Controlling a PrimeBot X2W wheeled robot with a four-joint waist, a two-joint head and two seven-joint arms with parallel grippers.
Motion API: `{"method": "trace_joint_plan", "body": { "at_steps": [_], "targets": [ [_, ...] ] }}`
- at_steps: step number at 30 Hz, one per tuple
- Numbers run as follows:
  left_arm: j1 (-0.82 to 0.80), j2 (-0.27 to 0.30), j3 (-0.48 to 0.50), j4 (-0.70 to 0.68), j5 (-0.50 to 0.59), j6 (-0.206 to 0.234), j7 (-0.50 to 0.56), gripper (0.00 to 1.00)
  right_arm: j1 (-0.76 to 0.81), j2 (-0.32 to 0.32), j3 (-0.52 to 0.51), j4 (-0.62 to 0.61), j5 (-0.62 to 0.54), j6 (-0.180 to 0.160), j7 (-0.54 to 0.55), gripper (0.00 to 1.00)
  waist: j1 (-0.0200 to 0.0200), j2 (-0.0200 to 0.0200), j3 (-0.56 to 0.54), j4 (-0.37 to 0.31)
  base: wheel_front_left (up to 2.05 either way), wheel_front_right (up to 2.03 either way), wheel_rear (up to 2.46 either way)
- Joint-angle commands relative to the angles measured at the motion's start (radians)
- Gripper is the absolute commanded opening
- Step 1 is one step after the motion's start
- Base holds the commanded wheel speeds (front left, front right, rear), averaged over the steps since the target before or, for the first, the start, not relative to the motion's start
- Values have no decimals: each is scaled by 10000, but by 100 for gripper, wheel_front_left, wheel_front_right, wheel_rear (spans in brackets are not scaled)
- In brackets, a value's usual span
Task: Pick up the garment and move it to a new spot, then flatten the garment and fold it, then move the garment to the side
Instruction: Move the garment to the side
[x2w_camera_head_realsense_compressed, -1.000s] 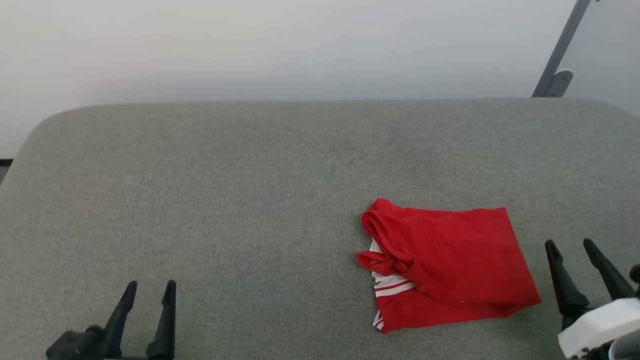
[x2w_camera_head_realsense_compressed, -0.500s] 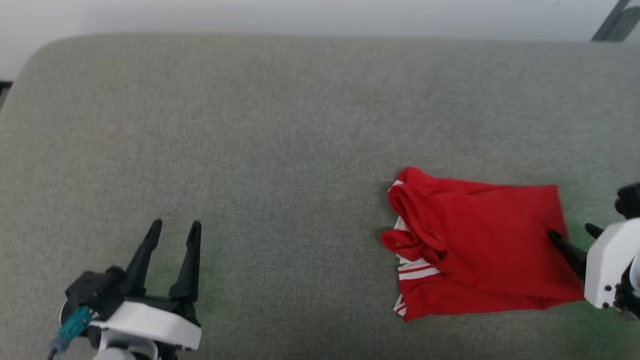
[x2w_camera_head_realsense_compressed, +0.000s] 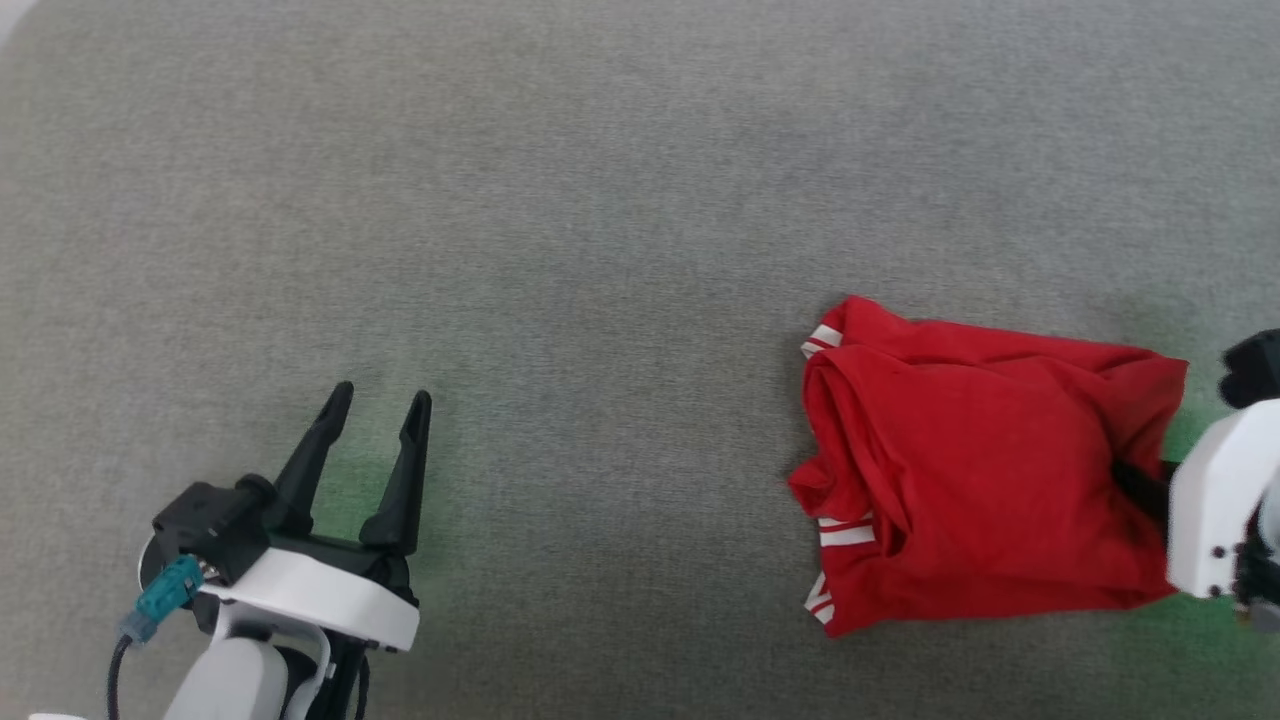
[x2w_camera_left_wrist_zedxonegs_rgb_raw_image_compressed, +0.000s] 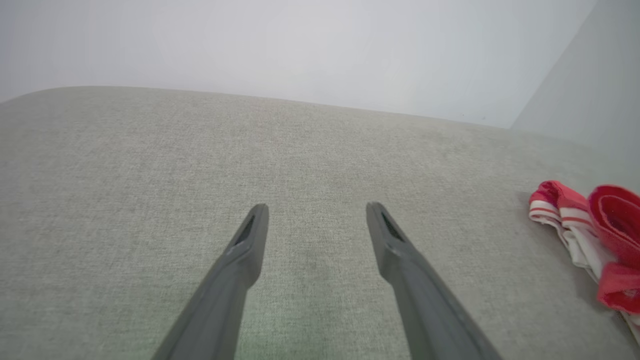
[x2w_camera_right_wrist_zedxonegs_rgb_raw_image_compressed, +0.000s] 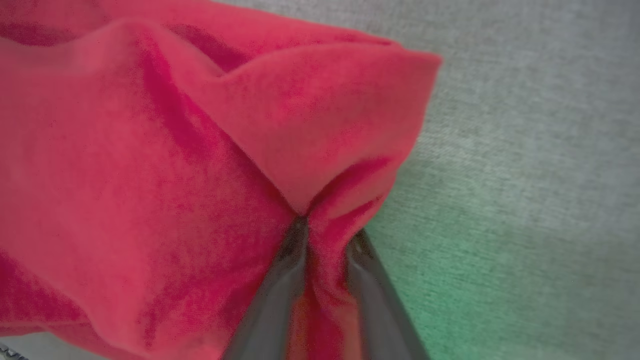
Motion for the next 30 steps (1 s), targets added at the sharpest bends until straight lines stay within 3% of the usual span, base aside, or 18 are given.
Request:
{"method": "trace_joint_plan", "body": {
  "at_steps": [1,9,15,23,30],
  "targets": [
    [-222,93,-12,-59,-37,22,-18,100,263,304,34,315,-173,-18,-106,0,0,0,-8,-235,0,0,0],
    [-897,672,-359,-561,6,22,-20,100,-147,175,-1240,-161,-563,-27,-1240,0,0,0,366,-1244,0,0,0],
    [-2112,1428,-831,-1174,-105,22,-20,100,-701,-174,-3207,-123,-1766,-16,-2324,0,0,0,1396,-2047,0,0,0],
    [-4318,2369,-1426,-1595,-260,24,-20,100,-2637,71,-5361,1203,-3716,-16,-3726,0,0,0,2917,-2426,0,0,0],
    [-5354,2609,-1344,-1675,-369,24,-20,100,-4395,650,-6544,2591,-6059,-18,-5127,0,0,0,3538,-2485,0,0,0]
  ]
}}
